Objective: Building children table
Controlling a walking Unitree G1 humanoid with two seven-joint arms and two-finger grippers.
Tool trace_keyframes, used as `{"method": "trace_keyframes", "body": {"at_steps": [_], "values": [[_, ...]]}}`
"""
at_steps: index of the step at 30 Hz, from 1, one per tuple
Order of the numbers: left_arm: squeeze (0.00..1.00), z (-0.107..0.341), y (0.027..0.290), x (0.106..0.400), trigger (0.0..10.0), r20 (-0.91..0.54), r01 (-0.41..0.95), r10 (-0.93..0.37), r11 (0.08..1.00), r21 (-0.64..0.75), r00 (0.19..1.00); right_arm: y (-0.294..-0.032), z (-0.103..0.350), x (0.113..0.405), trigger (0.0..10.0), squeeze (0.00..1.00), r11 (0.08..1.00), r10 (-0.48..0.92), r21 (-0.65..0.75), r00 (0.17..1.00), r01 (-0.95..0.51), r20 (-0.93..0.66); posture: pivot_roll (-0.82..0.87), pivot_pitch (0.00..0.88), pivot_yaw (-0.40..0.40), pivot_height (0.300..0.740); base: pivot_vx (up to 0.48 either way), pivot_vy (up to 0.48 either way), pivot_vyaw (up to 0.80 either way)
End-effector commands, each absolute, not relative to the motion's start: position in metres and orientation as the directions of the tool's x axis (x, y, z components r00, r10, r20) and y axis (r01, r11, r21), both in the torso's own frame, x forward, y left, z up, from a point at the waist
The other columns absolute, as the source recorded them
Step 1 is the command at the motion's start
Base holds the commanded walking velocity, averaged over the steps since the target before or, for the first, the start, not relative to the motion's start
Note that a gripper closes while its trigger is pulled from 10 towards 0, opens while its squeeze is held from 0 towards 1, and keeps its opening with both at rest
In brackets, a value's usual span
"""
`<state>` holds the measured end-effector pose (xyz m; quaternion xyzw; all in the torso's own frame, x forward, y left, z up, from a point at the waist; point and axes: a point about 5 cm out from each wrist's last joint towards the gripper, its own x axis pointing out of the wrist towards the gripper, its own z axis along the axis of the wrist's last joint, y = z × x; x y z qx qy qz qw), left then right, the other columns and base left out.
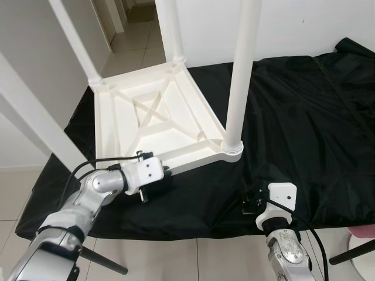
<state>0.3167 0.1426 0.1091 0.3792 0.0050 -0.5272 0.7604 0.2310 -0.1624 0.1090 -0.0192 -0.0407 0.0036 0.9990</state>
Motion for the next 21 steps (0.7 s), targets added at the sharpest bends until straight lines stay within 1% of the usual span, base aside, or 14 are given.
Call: {"method": "trace_keyframes", "body": {"at_steps": [1, 2, 4, 5, 6, 7, 8, 9, 15, 16, 21], "values": [[0.00, 0.073, 0.159, 0.292, 4.9, -0.627, 0.926, -0.744, -0.034, 0.377, 0.228, -0.159, 0.106, 0.232, 10.0, 0.00, 0.999, 0.028, -0.038, 0.997, -0.025, 0.074, -0.07, 0.080, 0.151, 0.740, 0.000, 0.000, 0.00], [0.00, 0.072, 0.162, 0.290, 6.6, -0.638, 0.921, -0.737, -0.056, 0.386, 0.223, -0.160, 0.106, 0.232, 10.0, 0.00, 0.999, 0.029, -0.039, 0.997, -0.026, 0.073, -0.07, 0.080, 0.151, 0.740, 0.000, 0.000, 0.00], [0.00, 0.072, 0.162, 0.290, 6.6, -0.638, 0.921, -0.737, -0.056, 0.386, 0.223, -0.160, 0.106, 0.232, 10.0, 0.00, 0.999, 0.029, -0.039, 0.997, -0.026, 0.073, -0.07, 0.080, 0.151, 0.740, 0.000, 0.000, 0.00], [0.00, 0.071, 0.165, 0.287, 5.7, -0.655, 0.915, -0.725, -0.088, 0.394, 0.213, -0.160, 0.106, 0.233, 10.0, 0.00, 0.999, 0.034, -0.043, 0.997, -0.031, 0.072, -0.07, 0.080, 0.147, 0.740, 0.000, 0.000, 0.00], [0.00, 0.069, 0.169, 0.285, 10.0, -0.681, 0.904, -0.703, -0.131, 0.407, 0.205, -0.160, 0.106, 0.234, 10.0, 0.00, 0.998, 0.042, -0.047, 0.997, -0.039, 0.071, -0.06, 0.079, 0.140, 0.740, 0.000, 0.000, 0.00], [0.00, 0.067, 0.172, 0.283, 10.0, -0.698, 0.897, -0.689, -0.163, 0.411, 0.194, -0.159, 0.106, 0.235, 10.0, 0.00, 0.998, 0.050, -0.050, 0.996, -0.046, 0.071, -0.06, 0.079, 0.140, 0.740, 0.000, 0.000, 0.00], [0.00, 0.067, 0.172, 0.283, 10.0, -0.698, 0.897, -0.689, -0.163, 0.411, 0.194, -0.159, 0.106, 0.235, 10.0, 0.00, 0.998, 0.050, -0.050, 0.996, -0.046, 0.071, -0.06, 0.079, 0.140, 0.740, 0.000, 0.000, 0.00], [0.00, 0.066, 0.174, 0.281, 10.0, -0.709, 0.893, -0.679, -0.182, 0.412, 0.189, -0.159, 0.106, 0.236, 10.0, 0.00, 0.997, 0.060, -0.055, 0.996, -0.056, 0.073, -0.06, 0.079, 0.140, 0.740, 0.000, 0.000, 0.00], [0.00, 0.064, 0.174, 0.277, 10.0, -0.714, 0.896, -0.678, -0.191, 0.400, 0.174, -0.159, 0.107, 0.239, 10.0, 0.00, 0.996, 0.074, -0.064, 0.994, -0.069, 0.078, -0.06, 0.078, 0.139, 0.740, 0.000, 0.000, 0.00], [0.99, 0.063, 0.173, 0.275, 10.0, -0.713, 0.906, -0.683, -0.187, 0.379, 0.156, -0.161, 0.108, 0.241, 10.0, 0.00, 0.995, 0.078, -0.067, 0.993, -0.073, 0.083, -0.06, 0.074, 0.138, 0.740, 0.000, 0.000, 0.00], [1.00, 0.063, 0.173, 0.272, 10.0, -0.709, 0.910, -0.691, -0.192, 0.367, 0.140, -0.164, 0.112, 0.246, 10.0, 0.00, 0.993, 0.097, -0.075, 0.991, -0.090, 0.097, -0.06, 0.068, 0.132, 0.740, 0.000, 0.000, 0.00]]}}
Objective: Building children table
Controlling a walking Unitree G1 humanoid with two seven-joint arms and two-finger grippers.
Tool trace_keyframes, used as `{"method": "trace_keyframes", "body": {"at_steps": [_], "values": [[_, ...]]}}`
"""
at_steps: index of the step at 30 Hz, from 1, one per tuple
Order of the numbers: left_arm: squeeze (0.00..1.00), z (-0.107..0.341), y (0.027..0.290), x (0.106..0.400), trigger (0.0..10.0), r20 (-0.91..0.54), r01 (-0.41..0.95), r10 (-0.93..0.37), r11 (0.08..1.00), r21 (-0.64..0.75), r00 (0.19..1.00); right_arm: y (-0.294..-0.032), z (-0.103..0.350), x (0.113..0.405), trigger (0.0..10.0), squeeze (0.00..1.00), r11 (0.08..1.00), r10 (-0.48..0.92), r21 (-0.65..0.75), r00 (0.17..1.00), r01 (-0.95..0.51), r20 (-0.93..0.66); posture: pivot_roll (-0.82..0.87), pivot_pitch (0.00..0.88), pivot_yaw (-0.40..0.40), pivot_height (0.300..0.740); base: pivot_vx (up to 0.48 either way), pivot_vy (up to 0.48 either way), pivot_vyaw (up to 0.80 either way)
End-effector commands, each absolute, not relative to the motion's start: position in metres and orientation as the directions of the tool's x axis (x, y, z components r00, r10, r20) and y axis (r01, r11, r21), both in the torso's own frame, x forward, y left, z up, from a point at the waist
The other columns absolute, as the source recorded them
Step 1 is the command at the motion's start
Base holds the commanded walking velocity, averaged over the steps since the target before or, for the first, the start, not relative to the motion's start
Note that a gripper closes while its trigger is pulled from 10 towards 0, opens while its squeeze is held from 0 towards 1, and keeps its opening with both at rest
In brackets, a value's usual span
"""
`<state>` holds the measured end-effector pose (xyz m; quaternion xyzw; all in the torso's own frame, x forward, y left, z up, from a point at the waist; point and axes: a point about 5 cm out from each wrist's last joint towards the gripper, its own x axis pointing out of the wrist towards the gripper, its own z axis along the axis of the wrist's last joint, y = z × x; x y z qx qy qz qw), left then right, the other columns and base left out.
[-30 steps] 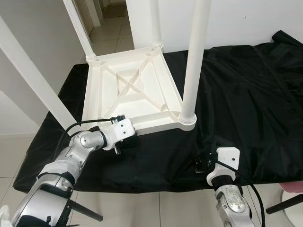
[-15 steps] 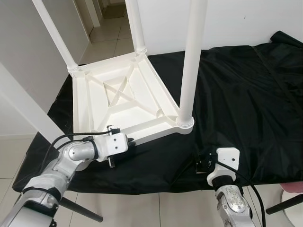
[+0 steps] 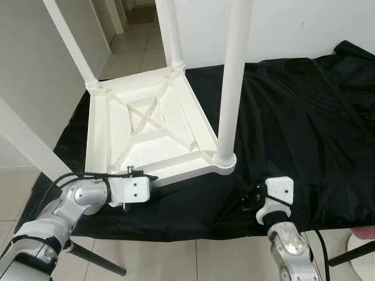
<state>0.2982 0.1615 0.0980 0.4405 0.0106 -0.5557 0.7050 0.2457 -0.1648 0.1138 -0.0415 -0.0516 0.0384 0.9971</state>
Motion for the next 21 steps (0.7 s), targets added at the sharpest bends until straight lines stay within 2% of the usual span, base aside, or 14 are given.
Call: {"method": "trace_keyframes", "body": {"at_steps": [1, 2, 3, 7, 8, 11, 17, 21], "values": [[0.75, 0.064, 0.173, 0.271, 10.0, -0.704, 0.911, -0.695, -0.186, 0.368, 0.143, -0.165, 0.114, 0.249, 10.0, 0.00, 0.990, 0.124, -0.076, 0.987, -0.117, 0.101, -0.06, 0.066, 0.128, 0.740, 0.000, 0.000, 0.00], [0.75, 0.064, 0.173, 0.271, 10.0, -0.704, 0.911, -0.695, -0.186, 0.368, 0.143, -0.165, 0.114, 0.249, 10.0, 0.00, 0.990, 0.124, -0.076, 0.987, -0.117, 0.101, -0.06, 0.066, 0.128, 0.740, 0.000, 0.000, 0.00], [0.00, 0.064, 0.174, 0.271, 10.0, -0.700, 0.910, -0.699, -0.182, 0.373, 0.147, -0.165, 0.115, 0.250, 10.0, 0.00, 0.988, 0.144, -0.076, 0.984, -0.137, 0.104, -0.06, 0.066, 0.128, 0.740, 0.000, 0.000, 0.00], [0.00, 0.073, 0.174, 0.268, 10.0, -0.614, 0.924, -0.765, -0.068, 0.377, 0.194, -0.163, 0.122, 0.255, 10.0, 0.00, 0.950, 0.307, -0.098, 0.946, -0.297, 0.101, -0.05, 0.070, 0.132, 0.740, 0.000, 0.000, 0.00], [0.00, 0.073, 0.174, 0.268, 10.0, -0.614, 0.924, -0.765, -0.068, 0.377, 0.194, -0.163, 0.122, 0.255, 10.0, 0.00, 0.950, 0.307, -0.098, 0.946, -0.297, 0.101, -0.05, 0.070, 0.132, 0.740, 0.000, 0.000, 0.00], [0.00, 0.079, 0.174, 0.267, 10.0, -0.565, 0.935, -0.791, 0.022, 0.354, 0.233, -0.165, 0.127, 0.262, 10.0, 0.00, 0.921, 0.383, -0.109, 0.919, -0.373, 0.089, -0.05, 0.075, 0.129, 0.740, 0.000, 0.000, 0.00], [0.00, 0.081, 0.174, 0.264, 10.0, -0.538, 0.935, -0.803, 0.066, 0.348, 0.257, -0.166, 0.131, 0.272, 10.0, 0.00, 0.895, 0.441, -0.116, 0.894, -0.431, 0.083, -0.04, 0.076, 0.122, 0.740, 0.000, 0.000, 0.00], [0.00, 0.083, 0.170, 0.267, 10.0, -0.509, 0.922, -0.804, 0.119, 0.368, 0.307, -0.161, 0.135, 0.289, 10.0, 0.00, 0.842, 0.536, -0.117, 0.842, -0.527, 0.061, -0.02, 0.072, 0.105, 0.740, 0.000, 0.000, 0.00]]}}
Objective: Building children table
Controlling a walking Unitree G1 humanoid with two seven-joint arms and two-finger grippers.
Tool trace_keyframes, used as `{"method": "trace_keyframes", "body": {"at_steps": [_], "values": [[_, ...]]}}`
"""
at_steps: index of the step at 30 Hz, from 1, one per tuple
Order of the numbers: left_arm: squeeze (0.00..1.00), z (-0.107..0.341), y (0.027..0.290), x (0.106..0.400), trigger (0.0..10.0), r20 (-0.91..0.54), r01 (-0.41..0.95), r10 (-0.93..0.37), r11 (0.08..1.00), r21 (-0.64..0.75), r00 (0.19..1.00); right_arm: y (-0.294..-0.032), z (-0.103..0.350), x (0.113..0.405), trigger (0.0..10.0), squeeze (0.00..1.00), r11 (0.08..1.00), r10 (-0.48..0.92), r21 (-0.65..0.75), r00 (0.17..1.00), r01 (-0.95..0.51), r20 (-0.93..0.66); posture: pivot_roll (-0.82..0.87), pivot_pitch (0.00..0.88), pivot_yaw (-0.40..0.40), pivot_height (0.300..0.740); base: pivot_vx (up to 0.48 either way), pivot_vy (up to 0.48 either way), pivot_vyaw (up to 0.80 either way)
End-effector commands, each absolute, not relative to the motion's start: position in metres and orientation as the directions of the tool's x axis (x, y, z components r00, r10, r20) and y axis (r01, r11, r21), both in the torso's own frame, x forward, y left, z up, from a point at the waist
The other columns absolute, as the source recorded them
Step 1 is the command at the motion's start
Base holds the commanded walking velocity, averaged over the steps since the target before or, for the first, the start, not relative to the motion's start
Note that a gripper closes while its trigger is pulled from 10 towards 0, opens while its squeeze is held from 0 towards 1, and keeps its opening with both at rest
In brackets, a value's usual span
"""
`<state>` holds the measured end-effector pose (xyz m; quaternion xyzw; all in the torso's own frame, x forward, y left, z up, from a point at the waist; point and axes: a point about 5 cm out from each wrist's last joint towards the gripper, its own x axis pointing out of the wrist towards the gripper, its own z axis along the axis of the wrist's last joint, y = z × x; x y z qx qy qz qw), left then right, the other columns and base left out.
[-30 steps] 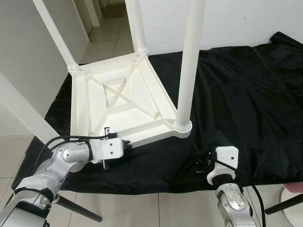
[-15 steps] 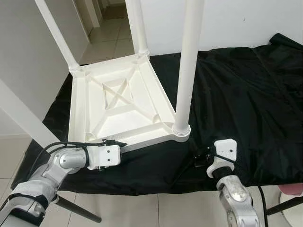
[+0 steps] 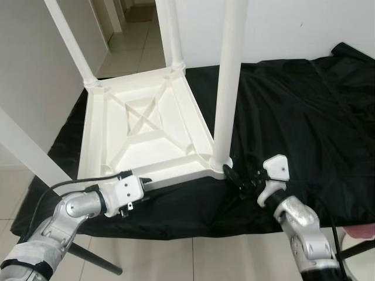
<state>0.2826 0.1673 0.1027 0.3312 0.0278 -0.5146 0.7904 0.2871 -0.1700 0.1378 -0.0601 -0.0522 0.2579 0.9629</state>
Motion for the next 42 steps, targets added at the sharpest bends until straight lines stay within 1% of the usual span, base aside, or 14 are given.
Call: {"method": "trace_keyframes", "body": {"at_steps": [1, 2, 3, 5, 8, 12, 15, 16, 17, 22, 25, 31, 34, 42], "values": [[0.00, 0.083, 0.170, 0.267, 10.0, -0.509, 0.922, -0.804, 0.119, 0.368, 0.307, -0.161, 0.135, 0.289, 10.0, 0.00, 0.842, 0.536, -0.117, 0.842, -0.527, 0.061, -0.02, 0.072, 0.105, 0.740, 0.000, 0.000, 0.00], [0.00, 0.085, 0.168, 0.269, 10.0, -0.493, 0.917, -0.806, 0.145, 0.371, 0.327, -0.160, 0.136, 0.294, 10.0, 0.00, 0.815, 0.576, -0.118, 0.816, -0.568, 0.047, -0.01, 0.071, 0.100, 0.740, 0.000, 0.000, 0.00], [0.00, 0.085, 0.168, 0.269, 10.0, -0.493, 0.917, -0.806, 0.145, 0.371, 0.327, -0.160, 0.136, 0.294, 10.0, 0.00, 0.815, 0.576, -0.118, 0.816, -0.568, 0.047, -0.01, 0.071, 0.100, 0.740, 0.000, 0.000, 0.00], [0.00, 0.093, 0.162, 0.272, 10.0, -0.435, 0.905, -0.819, 0.221, 0.363, 0.374, -0.157, 0.139, 0.306, 10.0, 0.00, 0.765, 0.640, -0.113, 0.768, -0.634, 0.025, -0.01, 0.068, 0.101, 0.740, 0.000, 0.000, 0.00], [0.00, 0.097, 0.158, 0.272, 10.0, -0.398, 0.902, -0.827, 0.269, 0.339, 0.396, -0.156, 0.141, 0.311, 10.0, 0.00, 0.727, 0.681, -0.117, 0.732, -0.676, 0.006, 0.00, 0.066, 0.101, 0.740, 0.000, 0.000, 0.00], [0.00, 0.100, 0.157, 0.272, 10.0, -0.371, 0.895, -0.832, 0.293, 0.337, 0.412, -0.156, 0.142, 0.314, 10.0, 0.00, 0.717, 0.692, -0.119, 0.722, -0.687, -0.001, 0.00, 0.066, 0.101, 0.740, 0.000, 0.000, 0.00], [0.00, 0.108, 0.152, 0.274, 10.0, -0.302, 0.877, -0.839, 0.356, 0.323, 0.452, -0.155, 0.144, 0.322, 10.0, 0.00, 0.691, 0.716, -0.127, 0.698, -0.711, -0.010, 0.01, 0.062, 0.098, 0.740, 0.000, 0.000, 0.00], [0.00, 0.108, 0.152, 0.274, 10.0, -0.302, 0.877, -0.839, 0.356, 0.323, 0.452, -0.155, 0.144, 0.322, 10.0, 0.00, 0.691, 0.716, -0.127, 0.698, -0.711, -0.010, 0.01, 0.062, 0.098, 0.740, 0.000, 0.000, 0.00], [0.00, 0.112, 0.149, 0.275, 10.0, -0.260, 0.864, -0.840, 0.393, 0.315, 0.477, -0.154, 0.144, 0.324, 10.0, 0.00, 0.683, 0.724, -0.126, 0.690, -0.719, -0.011, 0.02, 0.059, 0.093, 0.740, 0.000, 0.000, 0.00], [0.00, 0.119, 0.143, 0.278, 10.0, -0.182, 0.844, -0.837, 0.462, 0.272, 0.517, -0.151, 0.146, 0.330, 10.0, 0.00, 0.668, 0.739, -0.128, 0.674, -0.733, -0.008, 0.02, 0.059, 0.093, 0.740, 0.000, 0.000, 0.00], [0.00, 0.122, 0.140, 0.277, 10.0, -0.161, 0.843, -0.837, 0.480, 0.242, 0.523, -0.148, 0.148, 0.334, 10.0, 0.00, 0.650, 0.755, -0.130, 0.656, -0.749, -0.006, 0.02, 0.059, 0.093, 0.740, 0.000, 0.000, 0.00], [0.00, 0.120, 0.140, 0.273, 10.0, -0.180, 0.860, -0.846, 0.464, 0.213, 0.501, -0.146, 0.150, 0.334, 10.0, 0.00, 0.610, 0.785, -0.149, 0.619, -0.778, -0.019, 0.02, 0.062, 0.089, 0.740, 0.000, 0.000, 0.00], [0.00, 0.114, 0.145, 0.268, 10.0, -0.221, 0.869, -0.844, 0.449, 0.207, 0.489, -0.152, 0.151, 0.331, 10.0, 0.00, 0.560, 0.819, -0.152, 0.571, -0.815, -0.046, 0.02, 0.063, 0.085, 0.740, 0.000, 0.000, 0.00], [0.00, 0.106, 0.149, 0.266, 10.0, -0.266, 0.870, -0.830, 0.446, 0.209, 0.489, -0.162, 0.149, 0.326, 10.0, 0.00, 0.512, 0.845, -0.154, 0.528, -0.845, -0.084, 0.01, 0.065, 0.094, 0.740, 0.000, 0.000, 0.00]]}}
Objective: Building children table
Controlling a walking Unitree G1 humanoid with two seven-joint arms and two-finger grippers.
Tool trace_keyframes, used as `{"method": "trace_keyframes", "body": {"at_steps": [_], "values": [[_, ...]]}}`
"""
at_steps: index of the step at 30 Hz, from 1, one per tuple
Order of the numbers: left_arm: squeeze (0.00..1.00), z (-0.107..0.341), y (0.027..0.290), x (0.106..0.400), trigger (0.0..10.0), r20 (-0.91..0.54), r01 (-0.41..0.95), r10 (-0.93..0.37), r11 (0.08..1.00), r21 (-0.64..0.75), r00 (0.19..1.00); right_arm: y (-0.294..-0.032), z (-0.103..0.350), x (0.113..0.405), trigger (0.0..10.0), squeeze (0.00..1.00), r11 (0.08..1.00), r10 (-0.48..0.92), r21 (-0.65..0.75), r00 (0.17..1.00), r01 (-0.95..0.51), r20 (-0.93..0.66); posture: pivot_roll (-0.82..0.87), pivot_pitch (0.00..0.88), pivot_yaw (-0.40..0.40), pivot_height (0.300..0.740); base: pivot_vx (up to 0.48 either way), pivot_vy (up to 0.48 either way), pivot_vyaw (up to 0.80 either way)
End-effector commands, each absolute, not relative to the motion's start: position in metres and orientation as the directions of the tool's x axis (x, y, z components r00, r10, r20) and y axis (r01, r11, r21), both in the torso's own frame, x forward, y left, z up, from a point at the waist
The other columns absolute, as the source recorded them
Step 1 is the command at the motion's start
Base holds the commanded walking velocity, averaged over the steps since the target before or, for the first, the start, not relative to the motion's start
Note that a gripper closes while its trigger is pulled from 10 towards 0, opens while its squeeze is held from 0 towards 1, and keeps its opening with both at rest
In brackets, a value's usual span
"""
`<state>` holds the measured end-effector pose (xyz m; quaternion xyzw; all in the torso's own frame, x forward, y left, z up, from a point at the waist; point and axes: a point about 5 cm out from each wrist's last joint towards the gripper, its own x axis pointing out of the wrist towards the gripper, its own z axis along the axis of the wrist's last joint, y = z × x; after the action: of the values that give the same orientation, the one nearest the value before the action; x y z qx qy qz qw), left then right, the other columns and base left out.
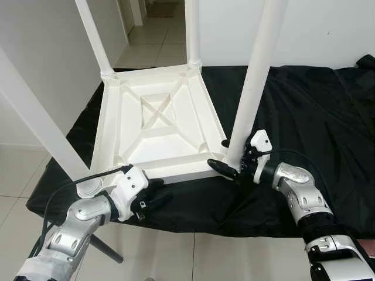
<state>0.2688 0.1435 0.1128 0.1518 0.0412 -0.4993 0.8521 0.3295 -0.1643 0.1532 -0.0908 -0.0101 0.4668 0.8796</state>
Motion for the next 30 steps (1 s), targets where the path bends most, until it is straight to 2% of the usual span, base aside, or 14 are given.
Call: {"method": "trace_keyframes", "body": {"at_steps": [1, 11, 13, 17, 30], "values": [[0.00, 0.103, 0.149, 0.265, 10.0, -0.279, 0.872, -0.827, 0.443, 0.209, 0.488, -0.165, 0.150, 0.324, 10.0, 0.00, 0.503, 0.850, -0.156, 0.519, -0.850, -0.090, 0.00, 0.065, 0.100, 0.740, 0.000, 0.000, 0.00], [0.00, 0.100, 0.153, 0.267, 10.0, -0.303, 0.871, -0.818, 0.445, 0.207, 0.490, -0.168, 0.152, 0.317, 10.0, 0.00, 0.447, 0.880, -0.144, 0.463, -0.883, -0.108, 0.00, 0.062, 0.104, 0.740, 0.000, 0.000, 0.00], [0.00, 0.096, 0.158, 0.269, 10.0, -0.328, 0.869, -0.805, 0.449, 0.209, 0.495, -0.167, 0.147, 0.302, 10.0, 0.00, 0.366, 0.915, -0.117, 0.380, -0.923, -0.137, -0.01, 0.053, 0.110, 0.740, 0.000, 0.000, 0.00], [0.00, 0.092, 0.160, 0.268, 10.0, -0.343, 0.870, -0.799, 0.448, 0.209, 0.494, -0.165, 0.144, 0.295, 10.0, 0.00, 0.335, 0.926, -0.106, 0.348, -0.936, -0.148, -0.01, 0.046, 0.110, 0.740, 0.000, 0.000, 0.00], [0.00, 0.088, 0.165, 0.271, 10.0, -0.354, 0.860, -0.784, 0.467, 0.205, 0.510, -0.162, 0.143, 0.275, 10.0, 0.00, 0.292, 0.942, -0.080, 0.301, -0.953, -0.146, -0.02, 0.054, 0.107, 0.740, 0.000, 0.000, 0.00]]}}
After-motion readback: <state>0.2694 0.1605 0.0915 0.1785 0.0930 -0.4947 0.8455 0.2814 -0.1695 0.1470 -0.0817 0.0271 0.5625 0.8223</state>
